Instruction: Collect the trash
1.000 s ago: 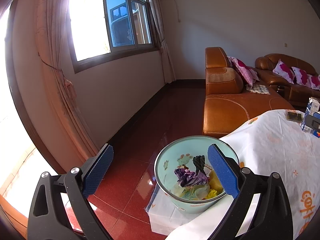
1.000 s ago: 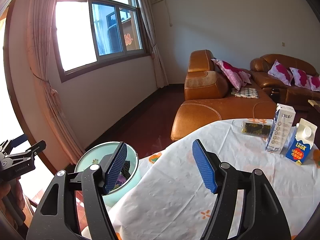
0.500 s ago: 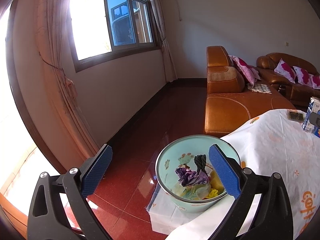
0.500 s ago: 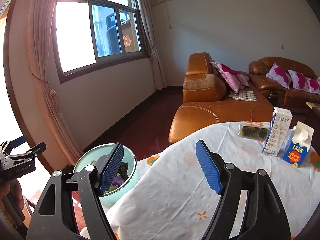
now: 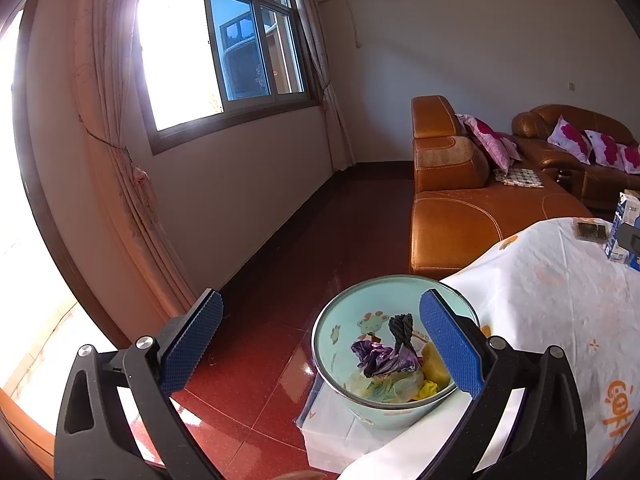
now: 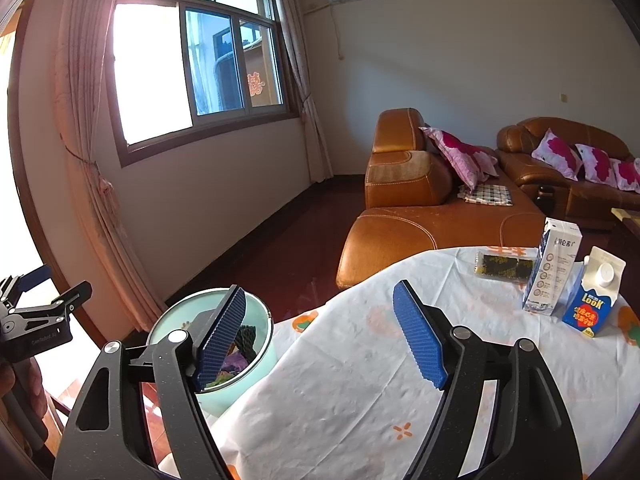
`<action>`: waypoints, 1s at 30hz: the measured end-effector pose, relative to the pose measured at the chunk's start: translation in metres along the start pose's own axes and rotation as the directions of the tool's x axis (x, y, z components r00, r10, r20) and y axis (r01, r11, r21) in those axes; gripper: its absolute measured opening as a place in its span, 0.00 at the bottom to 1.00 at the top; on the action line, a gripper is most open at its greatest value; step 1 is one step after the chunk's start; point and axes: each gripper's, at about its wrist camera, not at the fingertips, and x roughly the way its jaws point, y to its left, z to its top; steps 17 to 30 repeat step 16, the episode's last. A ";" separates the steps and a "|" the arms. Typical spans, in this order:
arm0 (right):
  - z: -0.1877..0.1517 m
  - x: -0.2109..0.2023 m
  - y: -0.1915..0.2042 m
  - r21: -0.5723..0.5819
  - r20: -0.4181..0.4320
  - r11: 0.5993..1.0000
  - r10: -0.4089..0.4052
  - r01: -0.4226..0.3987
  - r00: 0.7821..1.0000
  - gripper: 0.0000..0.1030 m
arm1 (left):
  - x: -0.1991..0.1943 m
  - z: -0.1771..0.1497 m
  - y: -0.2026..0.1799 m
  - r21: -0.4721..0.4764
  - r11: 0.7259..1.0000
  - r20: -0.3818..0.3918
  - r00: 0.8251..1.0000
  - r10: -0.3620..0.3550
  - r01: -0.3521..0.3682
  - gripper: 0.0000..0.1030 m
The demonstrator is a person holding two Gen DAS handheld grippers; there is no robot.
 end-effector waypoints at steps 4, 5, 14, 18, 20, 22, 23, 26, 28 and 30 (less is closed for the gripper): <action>-0.001 0.000 0.000 0.001 -0.004 1.000 0.002 -0.002 1.000 0.74 | 0.001 -0.001 -0.001 0.007 1.000 -0.003 1.000 -0.007 0.007 0.94; -0.001 -0.001 0.000 -0.001 -0.005 1.000 0.002 -0.002 1.000 0.75 | 0.002 -0.002 -0.003 0.014 1.000 -0.005 1.000 -0.007 0.007 0.94; -0.007 -0.012 -0.014 -0.015 -0.011 0.999 -0.036 0.036 0.999 0.76 | -0.002 -0.002 -0.004 0.006 1.000 0.003 1.000 -0.014 0.014 0.94; -0.010 -0.017 -0.023 -0.028 -0.013 0.998 -0.063 0.063 0.998 0.76 | -0.001 -0.001 -0.004 0.009 1.000 0.002 1.000 -0.019 0.019 0.94; -0.010 -0.017 -0.023 -0.028 -0.013 0.998 -0.063 0.063 0.998 0.76 | -0.001 -0.001 -0.004 0.009 1.000 0.002 1.000 -0.019 0.019 0.94; -0.010 -0.017 -0.023 -0.028 -0.013 0.998 -0.063 0.063 0.998 0.76 | -0.001 -0.001 -0.004 0.009 1.000 0.002 1.000 -0.019 0.019 0.94; -0.010 -0.017 -0.023 -0.028 -0.013 0.998 -0.063 0.063 0.998 0.76 | -0.001 -0.001 -0.004 0.009 1.000 0.002 1.000 -0.019 0.019 0.94; -0.010 -0.017 -0.023 -0.028 -0.013 0.998 -0.063 0.063 0.998 0.76 | -0.001 -0.001 -0.004 0.009 1.000 0.002 1.000 -0.019 0.019 0.94; -0.010 -0.017 -0.023 -0.028 -0.013 0.998 -0.063 0.063 0.998 0.76 | -0.001 -0.001 -0.004 0.009 1.000 0.002 1.000 -0.019 0.019 0.94; -0.010 -0.017 -0.023 -0.028 -0.013 0.998 -0.063 0.063 0.998 0.76 | -0.001 -0.001 -0.004 0.009 1.000 0.002 1.000 -0.019 0.019 0.94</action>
